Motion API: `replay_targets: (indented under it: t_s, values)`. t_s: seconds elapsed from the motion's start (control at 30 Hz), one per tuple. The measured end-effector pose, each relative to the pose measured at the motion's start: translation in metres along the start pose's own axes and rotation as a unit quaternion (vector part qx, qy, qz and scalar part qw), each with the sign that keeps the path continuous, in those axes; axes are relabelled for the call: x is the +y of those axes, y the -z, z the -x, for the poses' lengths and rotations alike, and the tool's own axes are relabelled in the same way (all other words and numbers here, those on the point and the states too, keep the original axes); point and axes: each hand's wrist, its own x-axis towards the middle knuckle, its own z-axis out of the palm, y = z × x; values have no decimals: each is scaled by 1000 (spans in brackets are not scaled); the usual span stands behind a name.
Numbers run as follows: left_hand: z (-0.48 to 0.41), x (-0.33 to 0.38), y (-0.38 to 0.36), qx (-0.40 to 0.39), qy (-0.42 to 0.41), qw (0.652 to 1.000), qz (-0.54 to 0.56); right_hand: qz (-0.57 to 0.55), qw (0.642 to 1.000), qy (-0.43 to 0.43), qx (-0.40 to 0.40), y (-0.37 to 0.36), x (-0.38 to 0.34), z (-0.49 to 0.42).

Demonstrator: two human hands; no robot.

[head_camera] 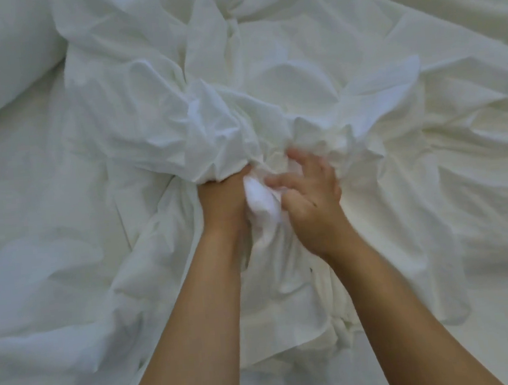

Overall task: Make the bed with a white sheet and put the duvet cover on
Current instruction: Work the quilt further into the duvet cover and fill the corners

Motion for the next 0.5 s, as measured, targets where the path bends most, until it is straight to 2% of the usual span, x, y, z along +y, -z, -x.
replay_targets:
  t_s: [0.07, 0.1, 0.17, 0.2, 0.3, 0.37, 0.5]
  values:
    - [3, -6, 25, -32, -37, 998, -47, 52, 992, 65, 91, 2, -7, -6]
    - [3, -5, 34, -54, -62, 995, -52, 96, 986, 103, 83, 0, -9, -10]
    - [2, 1, 49, -99, -103, 989, -47, 202, 968, 144, -37, -13, -9, -16]
    - [3, 7, 54, -118, -96, 988, -35, 261, 951, 141, -88, -22, -7, -18]
    - [-2, 13, 56, -147, -103, 980, -82, 368, 917, 132, -83, -37, 0, -30]
    - [-2, 12, 53, -146, -116, 980, -67, 387, 907, 128, -104, -32, 1, -44]
    - [-7, 4, 44, -74, -156, 983, -69, 309, 905, 82, -279, -4, 0, -76]
